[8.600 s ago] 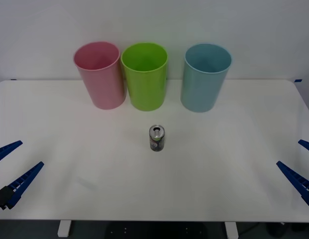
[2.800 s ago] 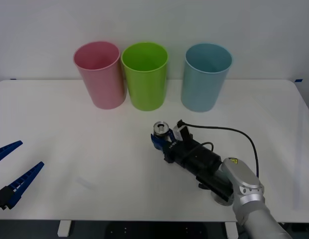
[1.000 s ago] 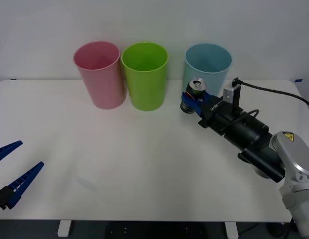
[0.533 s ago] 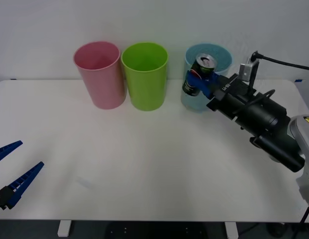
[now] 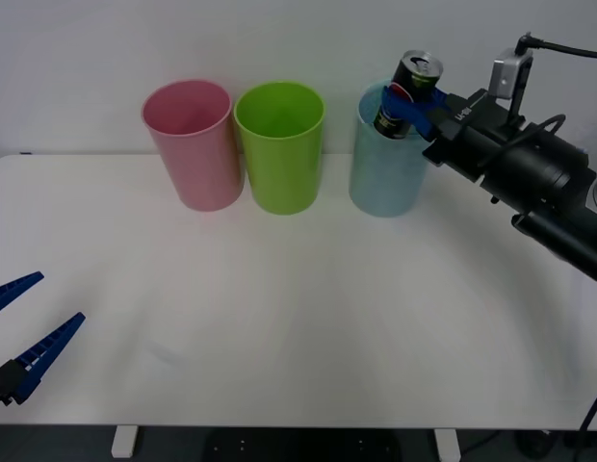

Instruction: Grasp the object on the table and drop it into the matching bin: aluminum can to the light blue bin, PET bottle to the pink bin.

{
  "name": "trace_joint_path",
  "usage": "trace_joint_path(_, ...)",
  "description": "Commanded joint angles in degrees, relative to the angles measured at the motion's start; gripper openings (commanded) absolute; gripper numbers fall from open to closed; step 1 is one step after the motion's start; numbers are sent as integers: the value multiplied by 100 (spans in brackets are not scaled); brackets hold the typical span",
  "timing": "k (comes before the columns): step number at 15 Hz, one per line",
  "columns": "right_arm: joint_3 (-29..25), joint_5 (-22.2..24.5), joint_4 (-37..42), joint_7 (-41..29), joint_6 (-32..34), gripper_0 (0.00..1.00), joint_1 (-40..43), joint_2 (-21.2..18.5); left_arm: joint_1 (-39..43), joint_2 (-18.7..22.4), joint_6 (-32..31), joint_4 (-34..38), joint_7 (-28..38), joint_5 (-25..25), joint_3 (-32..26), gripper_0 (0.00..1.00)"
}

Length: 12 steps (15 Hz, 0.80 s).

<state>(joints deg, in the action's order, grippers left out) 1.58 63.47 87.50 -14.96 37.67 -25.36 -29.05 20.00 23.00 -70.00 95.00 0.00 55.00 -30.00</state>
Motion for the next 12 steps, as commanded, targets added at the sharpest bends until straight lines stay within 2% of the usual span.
trace_joint_path(1, 0, 7, -716, 72, -14, 0, -540, -30, 0, 0, 0, 0, 0, 0, 0, 100)
trace_joint_path(5, 0, 192, -1648, 231, -208, 0, -1234, 75, 0, 0, 0, 0, 0, 0, 0, 100)
trace_joint_path(12, 0, 605, -2905, 609, -1016, 0, -1999, 418, 0, 0, 0, 0, 0, 0, 0, 100)
